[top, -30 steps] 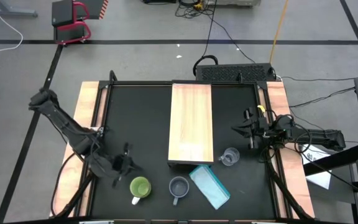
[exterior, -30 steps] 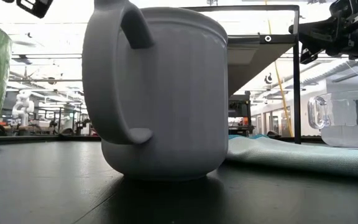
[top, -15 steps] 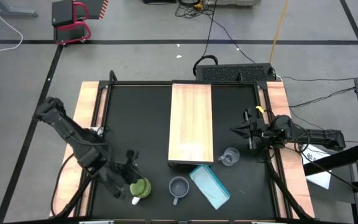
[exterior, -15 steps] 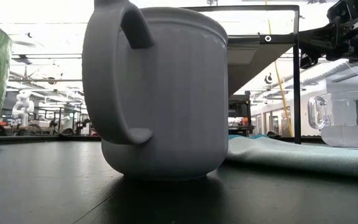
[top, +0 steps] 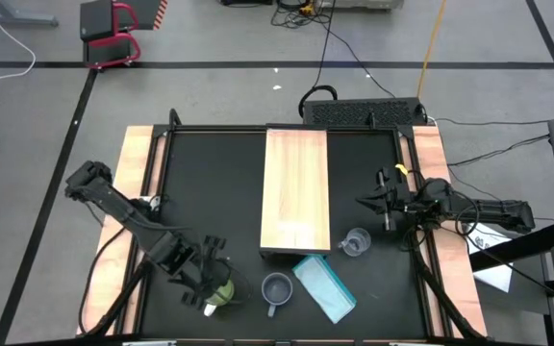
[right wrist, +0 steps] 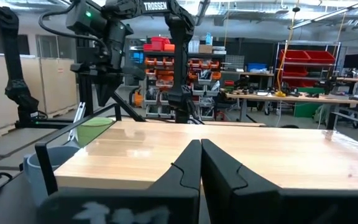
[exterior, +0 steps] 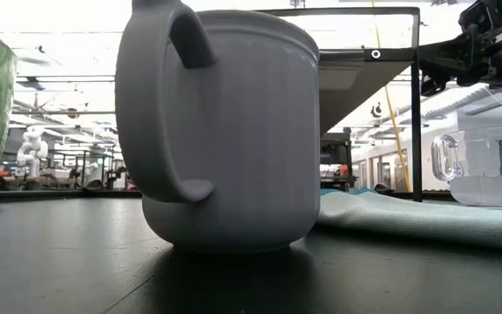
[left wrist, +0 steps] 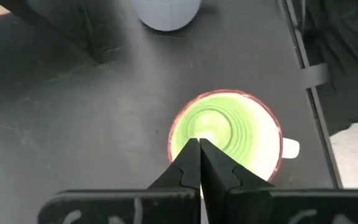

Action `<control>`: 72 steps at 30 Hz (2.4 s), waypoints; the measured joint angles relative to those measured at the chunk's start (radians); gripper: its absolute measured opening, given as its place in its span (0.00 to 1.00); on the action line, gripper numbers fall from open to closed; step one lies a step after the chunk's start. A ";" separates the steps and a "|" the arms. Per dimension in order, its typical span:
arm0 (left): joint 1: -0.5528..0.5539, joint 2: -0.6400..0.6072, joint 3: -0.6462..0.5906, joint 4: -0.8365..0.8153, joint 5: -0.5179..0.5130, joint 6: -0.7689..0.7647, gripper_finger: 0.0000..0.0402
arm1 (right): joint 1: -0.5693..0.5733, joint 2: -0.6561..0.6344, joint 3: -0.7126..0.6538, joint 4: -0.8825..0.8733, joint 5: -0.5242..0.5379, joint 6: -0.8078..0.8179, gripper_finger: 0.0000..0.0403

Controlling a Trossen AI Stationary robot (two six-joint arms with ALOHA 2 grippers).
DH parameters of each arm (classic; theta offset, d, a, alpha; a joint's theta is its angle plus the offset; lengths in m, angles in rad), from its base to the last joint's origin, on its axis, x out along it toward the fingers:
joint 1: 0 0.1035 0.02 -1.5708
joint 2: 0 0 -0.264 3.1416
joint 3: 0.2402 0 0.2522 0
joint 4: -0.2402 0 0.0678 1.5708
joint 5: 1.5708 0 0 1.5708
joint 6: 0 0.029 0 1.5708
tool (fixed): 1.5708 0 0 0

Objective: Stack small to large cups/mugs on shelf
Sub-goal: Put the green mug on the shelf

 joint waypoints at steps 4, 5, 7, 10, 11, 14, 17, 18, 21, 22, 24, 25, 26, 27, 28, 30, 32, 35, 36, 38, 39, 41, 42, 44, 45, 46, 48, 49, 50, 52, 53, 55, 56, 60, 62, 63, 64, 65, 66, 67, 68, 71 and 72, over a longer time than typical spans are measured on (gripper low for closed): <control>0.019 0.000 0.000 0.000 0.011 -0.005 0.00 | 0.000 0.000 0.000 -0.020 0.000 0.000 0.00; 0.023 0.000 0.000 0.001 0.014 -0.014 0.01 | 0.000 0.000 0.000 -0.028 0.000 0.000 0.00; 0.029 0.000 0.000 0.001 0.023 -0.037 0.03 | 0.000 0.000 0.000 -0.039 0.000 0.000 0.00; 0.034 0.000 0.000 0.003 0.037 -0.054 0.07 | 0.000 0.000 0.000 -0.048 0.000 0.000 0.00; 0.034 0.000 0.000 0.006 0.037 -0.058 0.08 | 0.000 0.000 0.000 -0.047 0.000 0.000 0.00; 0.034 0.000 0.000 0.008 0.037 -0.071 0.13 | 0.000 0.000 0.000 -0.047 0.000 0.000 0.00; 0.033 -0.001 -0.006 0.017 0.021 -0.068 0.18 | 0.000 0.000 0.000 -0.046 0.000 0.000 0.00; 0.033 -0.002 -0.014 0.026 0.013 -0.058 0.20 | 0.000 0.000 0.000 -0.046 0.000 0.000 0.00; 0.034 -0.002 -0.035 0.033 0.012 -0.038 0.25 | 0.000 0.000 0.000 -0.045 0.000 0.000 0.00; 0.034 -0.002 -0.040 0.037 0.012 -0.037 0.26 | 0.000 0.000 0.000 -0.045 0.000 0.000 0.00; 0.035 -0.002 -0.051 0.044 0.012 -0.037 0.29 | 0.000 0.000 0.000 -0.045 0.000 0.000 0.00; 0.035 -0.002 -0.056 0.045 0.012 -0.037 0.30 | 0.000 0.000 0.000 -0.045 0.000 0.000 0.00; 0.035 -0.002 -0.057 0.044 0.012 -0.037 0.31 | 0.000 0.000 0.000 -0.045 0.000 0.000 0.00; 0.035 -0.002 -0.057 0.048 0.011 -0.038 0.32 | 0.000 0.000 0.000 -0.045 0.000 0.000 0.00; 0.035 -0.002 -0.057 0.057 0.012 -0.043 0.32 | 0.000 0.000 0.000 -0.045 0.000 0.000 0.00; 0.035 -0.002 -0.057 0.068 0.013 -0.051 0.34 | 0.000 0.000 0.000 -0.045 0.000 0.000 0.00; 0.035 -0.002 -0.057 0.078 0.015 -0.051 0.34 | 0.000 0.000 0.000 -0.045 0.000 0.000 0.00; 0.035 -0.002 -0.057 0.073 -0.001 -0.049 0.35 | 0.000 0.000 0.000 -0.045 0.000 0.000 0.00; 0.035 -0.002 -0.057 0.067 -0.013 -0.051 0.36 | 0.000 0.000 0.000 -0.045 0.000 0.000 0.00; 0.035 -0.002 -0.058 0.058 -0.026 -0.066 0.36 | 0.000 0.000 0.000 -0.045 0.000 0.000 0.00; 0.035 -0.002 -0.063 0.067 -0.026 -0.076 0.36 | 0.000 0.000 0.000 -0.046 0.000 0.000 0.00; 0.036 -0.002 -0.082 0.078 -0.020 -0.090 0.36 | 0.000 0.000 0.000 -0.047 0.000 0.000 0.00; 0.036 -0.002 -0.094 0.082 -0.015 -0.098 0.36 | 0.000 0.000 0.000 -0.049 0.000 0.000 0.00; 0.036 -0.002 -0.117 0.081 -0.005 -0.118 0.36 | 0.000 0.000 0.000 -0.051 0.000 0.000 0.00; 0.036 -0.002 -0.126 0.081 0.005 -0.124 0.36 | 0.000 0.000 0.000 -0.053 0.000 0.000 0.00; 0.036 -0.002 -0.134 0.083 0.011 -0.129 0.36 | 0.000 0.000 0.000 -0.053 0.000 0.000 0.00; 0.036 -0.002 -0.147 0.084 0.011 -0.134 0.36 | 0.000 0.000 0.000 -0.053 0.000 0.000 0.00; 0.036 -0.002 -0.150 0.085 0.012 -0.135 0.36 | 0.000 0.000 0.000 -0.053 0.000 0.000 0.00; 0.036 -0.002 -0.154 0.087 0.014 -0.135 0.36 | 0.000 0.000 0.000 -0.053 0.000 0.000 0.00; 0.036 -0.002 -0.160 0.088 0.024 -0.138 0.36 | 0.000 0.000 0.000 -0.053 0.000 0.000 0.00; 0.037 -0.002 -0.163 0.090 0.032 -0.142 0.36 | 0.000 0.000 0.000 -0.053 0.000 0.000 0.00; 0.037 -0.002 -0.170 0.094 0.040 -0.150 0.36 | 0.000 0.000 0.000 -0.053 0.000 0.000 0.00; 0.036 -0.002 -0.174 0.094 0.043 -0.151 0.36 | 0.000 0.000 0.000 -0.053 0.000 0.000 0.00; 0.037 -0.002 -0.185 0.094 0.045 -0.144 0.36 | 0.000 0.000 0.000 -0.053 0.000 0.000 0.00; 0.037 -0.001 -0.185 0.094 0.044 -0.137 0.36 | 0.000 0.000 0.000 -0.053 0.000 0.000 0.00; 0.037 -0.002 -0.185 0.094 0.044 -0.132 0.36 | 0.000 0.000 0.000 -0.053 0.000 0.000 0.00; 0.037 -0.001 -0.185 0.094 0.044 -0.131 0.36 | 0.000 0.000 0.000 -0.053 0.000 0.000 0.00; 0.037 -0.001 -0.185 0.094 0.043 -0.131 0.36 | 0.000 0.000 0.000 -0.053 0.000 0.000 0.00; 0.037 -0.001 -0.185 0.094 0.043 -0.131 0.36 | 0.000 0.000 0.000 -0.053 0.000 0.000 0.00; 0.037 -0.001 -0.185 0.094 0.043 -0.130 0.36 | 0.000 0.000 0.000 -0.053 0.000 0.000 0.00; 0.037 -0.001 -0.185 0.094 0.041 -0.130 0.36 | 0.000 0.000 0.000 -0.053 0.000 0.000 0.00; 0.038 -0.001 -0.185 0.094 0.036 -0.126 0.36 | 0.000 0.000 0.000 -0.053 0.000 0.000 0.00; 0.038 -0.001 -0.185 0.094 0.034 -0.125 0.36 | 0.000 0.000 0.000 -0.053 0.000 0.000 0.00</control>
